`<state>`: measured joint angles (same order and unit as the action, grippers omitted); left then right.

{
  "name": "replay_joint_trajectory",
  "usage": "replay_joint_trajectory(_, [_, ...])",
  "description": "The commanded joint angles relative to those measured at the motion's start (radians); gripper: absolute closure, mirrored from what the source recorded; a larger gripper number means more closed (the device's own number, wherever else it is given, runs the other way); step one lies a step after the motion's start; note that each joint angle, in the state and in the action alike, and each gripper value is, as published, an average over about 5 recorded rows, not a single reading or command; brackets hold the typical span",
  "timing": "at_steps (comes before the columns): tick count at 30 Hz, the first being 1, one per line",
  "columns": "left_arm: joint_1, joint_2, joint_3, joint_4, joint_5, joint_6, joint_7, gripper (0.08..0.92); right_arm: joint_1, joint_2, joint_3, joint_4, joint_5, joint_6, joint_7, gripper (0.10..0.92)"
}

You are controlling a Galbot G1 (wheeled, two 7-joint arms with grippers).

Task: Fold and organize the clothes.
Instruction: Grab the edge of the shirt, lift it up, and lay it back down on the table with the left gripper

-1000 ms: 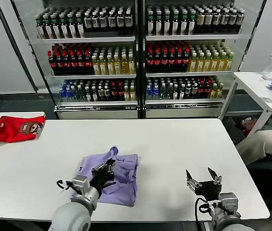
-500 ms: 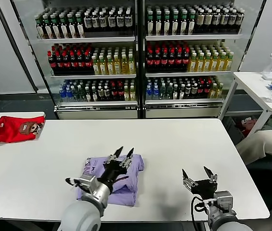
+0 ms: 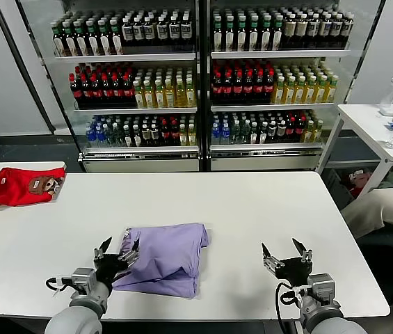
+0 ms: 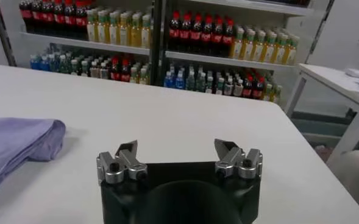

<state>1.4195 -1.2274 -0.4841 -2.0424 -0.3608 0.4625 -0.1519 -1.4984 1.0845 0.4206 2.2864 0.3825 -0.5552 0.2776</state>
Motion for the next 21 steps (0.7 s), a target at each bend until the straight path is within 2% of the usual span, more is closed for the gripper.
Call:
replay_joint_trajectory(1, [0.028,0.003,-0.082,0.08,-0.13,0.057,0.028,0.178,0.007,-0.005,-0.003,-0.002,0.003,0.0,0.0,0.203])
replay_joint_trajectory(7, [0.011,0.0,-0.083,0.102,-0.217,0.076,0.073,0.177,0.011,-0.005,-0.006,-0.006,0.004,0.001,0.0,0.203])
replay_joint_trajectory(10, [0.008,0.002,-0.091,0.108,-0.261,0.075,0.083,0.209,0.012,-0.004,-0.007,-0.007,0.004,0.001,0.0,0.203])
replay_joint_trajectory(21, [0.005,-0.007,-0.09,0.118,-0.337,0.06,0.122,0.518,0.007,0.003,-0.007,-0.007,0.002,0.002,0.0,0.203])
